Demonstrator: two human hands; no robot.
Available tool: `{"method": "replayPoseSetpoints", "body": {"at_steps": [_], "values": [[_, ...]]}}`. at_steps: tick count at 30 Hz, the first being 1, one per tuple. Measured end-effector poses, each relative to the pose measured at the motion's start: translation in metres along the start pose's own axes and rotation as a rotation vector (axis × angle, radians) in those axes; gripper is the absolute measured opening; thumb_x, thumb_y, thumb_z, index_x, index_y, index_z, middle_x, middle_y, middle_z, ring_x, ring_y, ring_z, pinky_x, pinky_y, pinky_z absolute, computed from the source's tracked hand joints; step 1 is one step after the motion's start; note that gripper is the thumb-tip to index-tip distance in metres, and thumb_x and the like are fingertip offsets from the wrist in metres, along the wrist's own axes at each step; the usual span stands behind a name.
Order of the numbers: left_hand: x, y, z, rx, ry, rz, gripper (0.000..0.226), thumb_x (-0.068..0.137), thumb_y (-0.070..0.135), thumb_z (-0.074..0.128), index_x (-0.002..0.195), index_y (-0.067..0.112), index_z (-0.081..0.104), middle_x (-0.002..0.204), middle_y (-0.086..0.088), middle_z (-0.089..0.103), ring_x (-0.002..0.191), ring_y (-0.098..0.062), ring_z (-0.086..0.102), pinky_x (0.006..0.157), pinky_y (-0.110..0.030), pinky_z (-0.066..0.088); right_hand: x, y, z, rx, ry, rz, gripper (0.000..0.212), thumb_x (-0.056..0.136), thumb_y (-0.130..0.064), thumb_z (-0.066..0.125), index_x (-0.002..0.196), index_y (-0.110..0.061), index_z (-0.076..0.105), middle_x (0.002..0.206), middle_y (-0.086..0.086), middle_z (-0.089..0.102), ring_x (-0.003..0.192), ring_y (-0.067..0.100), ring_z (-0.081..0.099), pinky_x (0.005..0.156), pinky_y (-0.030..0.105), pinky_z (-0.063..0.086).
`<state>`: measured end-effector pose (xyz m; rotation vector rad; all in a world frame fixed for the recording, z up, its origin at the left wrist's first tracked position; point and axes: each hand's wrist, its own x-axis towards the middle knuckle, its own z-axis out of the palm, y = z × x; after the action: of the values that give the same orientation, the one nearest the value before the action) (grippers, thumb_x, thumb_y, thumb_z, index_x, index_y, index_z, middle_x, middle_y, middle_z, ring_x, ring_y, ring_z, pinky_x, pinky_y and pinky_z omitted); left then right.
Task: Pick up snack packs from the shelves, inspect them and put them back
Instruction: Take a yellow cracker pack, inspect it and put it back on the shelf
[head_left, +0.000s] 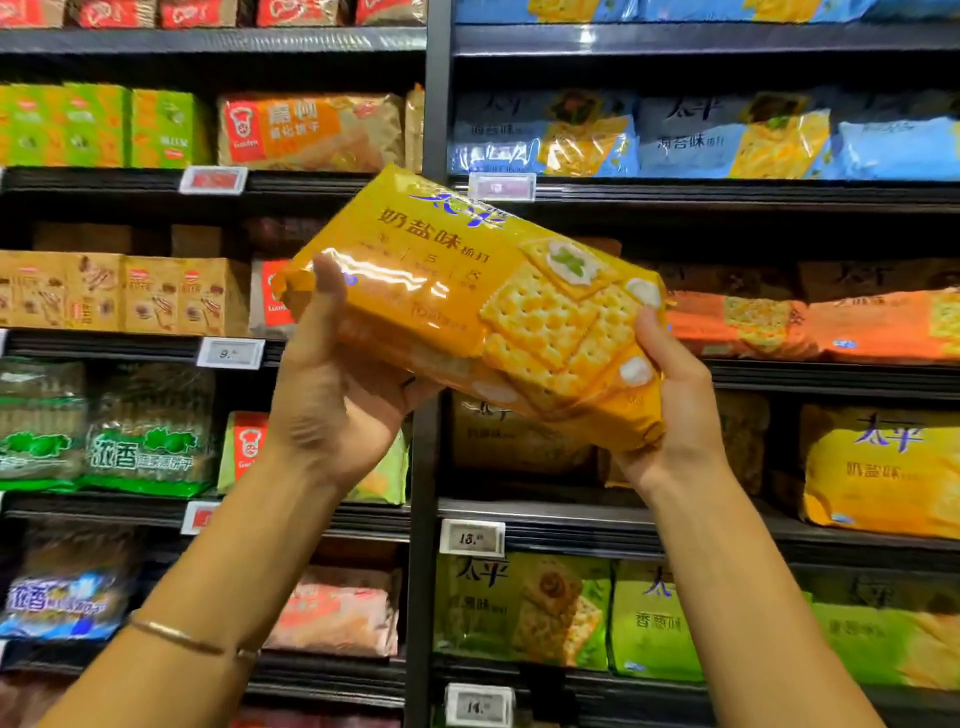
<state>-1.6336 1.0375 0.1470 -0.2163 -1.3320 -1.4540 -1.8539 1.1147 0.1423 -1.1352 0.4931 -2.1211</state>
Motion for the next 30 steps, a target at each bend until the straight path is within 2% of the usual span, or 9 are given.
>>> {"method": "replayPoseSetpoints", "body": {"at_steps": [2, 4, 6, 8, 11, 14, 22, 26, 30], "values": [[-0.007, -0.003, -0.015, -0.092, -0.084, -0.022, 0.094, 0.082, 0.078, 0.046, 0.156, 0.021, 0.045, 0.155, -0.015, 0.053, 0.144, -0.042, 0.048, 0.114, -0.070, 0.035, 0.002, -0.003, -0.003, -0.028, -0.019, -0.013, 0.060, 0.092, -0.033, 0.065, 0.146, -0.008, 0.056, 0.137, 0.018, 0.067, 0.128, 0.038, 0.064, 0.113, 0.061, 0.044], [-0.017, -0.005, -0.033, -0.209, -0.113, -0.110, 0.099, 0.084, 0.087, 0.036, 0.156, 0.019, 0.046, 0.159, -0.016, 0.048, 0.144, -0.044, 0.046, 0.111, -0.069, 0.039, 0.003, -0.009, -0.010, -0.057, -0.047, -0.044, 0.056, 0.097, -0.030, 0.063, 0.147, -0.008, 0.053, 0.139, 0.019, 0.065, 0.129, 0.040, 0.063, 0.113, 0.064, 0.043], [-0.023, -0.002, -0.046, -0.214, -0.069, -0.173, 0.091, 0.084, 0.083, 0.048, 0.148, 0.019, 0.059, 0.154, -0.016, 0.053, 0.137, -0.043, 0.055, 0.100, -0.065, 0.052, 0.004, -0.016, -0.018, -0.130, -0.076, -0.089, 0.055, 0.099, -0.028, 0.063, 0.148, -0.007, 0.051, 0.141, 0.021, 0.063, 0.129, 0.042, 0.062, 0.111, 0.068, 0.043], [-0.024, -0.001, -0.049, -0.123, 0.002, -0.209, 0.074, 0.083, 0.072, 0.056, 0.135, 0.021, 0.071, 0.146, -0.014, 0.062, 0.127, -0.039, 0.065, 0.089, -0.056, 0.060, 0.003, -0.022, -0.023, -0.220, -0.110, -0.130, 0.057, 0.098, -0.029, 0.065, 0.148, -0.007, 0.050, 0.141, 0.022, 0.063, 0.128, 0.043, 0.062, 0.107, 0.071, 0.045], [-0.024, -0.003, -0.041, -0.024, 0.091, -0.205, 0.048, 0.089, 0.054, 0.053, 0.117, 0.026, 0.081, 0.132, -0.009, 0.072, 0.113, -0.030, 0.074, 0.080, -0.046, 0.064, 0.000, -0.024, -0.029, -0.298, -0.126, -0.161, 0.059, 0.095, -0.032, 0.069, 0.147, -0.011, 0.051, 0.137, 0.020, 0.066, 0.122, 0.042, 0.067, 0.101, 0.067, 0.051], [-0.025, -0.005, -0.030, -0.008, 0.150, -0.179, 0.041, 0.089, 0.048, 0.054, 0.109, 0.028, 0.084, 0.125, -0.008, 0.076, 0.108, -0.028, 0.076, 0.076, -0.044, 0.065, -0.004, -0.025, -0.032, -0.302, -0.130, -0.169, 0.058, 0.093, -0.032, 0.070, 0.145, -0.013, 0.053, 0.134, 0.018, 0.068, 0.119, 0.040, 0.069, 0.095, 0.061, 0.057], [-0.013, 0.006, -0.009, 0.049, 0.159, -0.055, 0.038, 0.092, 0.044, 0.055, 0.113, 0.027, 0.082, 0.126, -0.009, 0.075, 0.111, -0.029, 0.075, 0.078, -0.044, 0.064, 0.001, -0.040, -0.030, -0.286, -0.204, -0.151, 0.049, 0.098, -0.035, 0.064, 0.145, -0.020, 0.056, 0.137, 0.013, 0.068, 0.123, 0.036, 0.068, 0.095, 0.058, 0.058], [-0.012, 0.008, -0.006, 0.040, 0.160, 0.028, 0.040, 0.096, 0.042, 0.053, 0.123, 0.026, 0.078, 0.131, -0.009, 0.073, 0.117, -0.032, 0.072, 0.082, -0.045, 0.063, 0.000, -0.046, -0.030, -0.316, -0.263, -0.170, 0.054, 0.099, -0.041, 0.063, 0.150, -0.025, 0.051, 0.144, 0.012, 0.063, 0.130, 0.036, 0.063, 0.099, 0.059, 0.055], [-0.013, 0.008, 0.001, 0.056, 0.142, 0.092, 0.038, 0.094, 0.041, 0.052, 0.119, 0.030, 0.080, 0.127, -0.007, 0.075, 0.114, -0.030, 0.073, 0.079, -0.043, 0.064, 0.000, -0.050, -0.029, -0.282, -0.284, -0.194, 0.058, 0.098, -0.042, 0.065, 0.150, -0.024, 0.050, 0.145, 0.012, 0.062, 0.131, 0.037, 0.062, 0.098, 0.057, 0.056]]}}
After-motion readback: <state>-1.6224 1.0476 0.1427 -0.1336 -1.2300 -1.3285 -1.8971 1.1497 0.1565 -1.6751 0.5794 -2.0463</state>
